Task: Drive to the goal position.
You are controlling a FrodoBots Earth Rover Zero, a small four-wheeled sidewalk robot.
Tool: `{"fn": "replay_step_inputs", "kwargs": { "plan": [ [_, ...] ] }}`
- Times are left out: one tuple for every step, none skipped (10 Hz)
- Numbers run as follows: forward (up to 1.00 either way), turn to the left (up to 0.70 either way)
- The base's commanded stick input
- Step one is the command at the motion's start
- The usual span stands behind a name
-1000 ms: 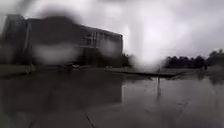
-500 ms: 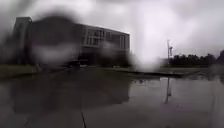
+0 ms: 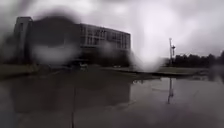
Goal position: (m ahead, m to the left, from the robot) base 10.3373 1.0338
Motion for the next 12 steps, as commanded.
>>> {"fn": "replay_step_inputs", "kwargs": {
  "plan": [
    [0.70, 0.00],
    [0.70, 0.17],
    [0.70, 0.35],
    [0.70, 0.30],
    [0.70, 0.03],
    [0.70, 0.00],
    [0.70, 0.00],
    [0.70, 0.00],
    [0.70, 0.00],
    [0.70, 0.00],
    [0.70, 0.00],
    [0.70, 0.00]
  ]
}}
